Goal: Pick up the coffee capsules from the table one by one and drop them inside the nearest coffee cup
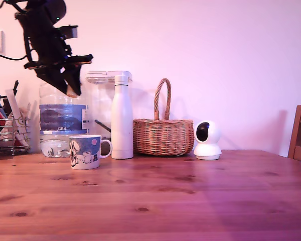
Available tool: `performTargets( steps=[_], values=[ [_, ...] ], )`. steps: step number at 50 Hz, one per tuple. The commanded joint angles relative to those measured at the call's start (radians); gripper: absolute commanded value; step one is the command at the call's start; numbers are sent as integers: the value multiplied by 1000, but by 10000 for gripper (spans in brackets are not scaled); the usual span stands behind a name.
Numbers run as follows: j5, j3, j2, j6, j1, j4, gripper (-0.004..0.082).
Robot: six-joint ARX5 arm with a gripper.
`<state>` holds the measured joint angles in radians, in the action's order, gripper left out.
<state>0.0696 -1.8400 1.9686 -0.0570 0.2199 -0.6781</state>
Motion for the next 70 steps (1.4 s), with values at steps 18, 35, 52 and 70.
performTargets(
  steps=[18, 35, 52, 70],
  values=[
    [24, -17, 85, -31, 12, -35, 214],
    [31, -263, 254, -31, 18, -209, 214],
    [28, -339, 340, -31, 19, -247, 214],
    [27, -338, 350, -38, 16, -249, 214]
  ],
)
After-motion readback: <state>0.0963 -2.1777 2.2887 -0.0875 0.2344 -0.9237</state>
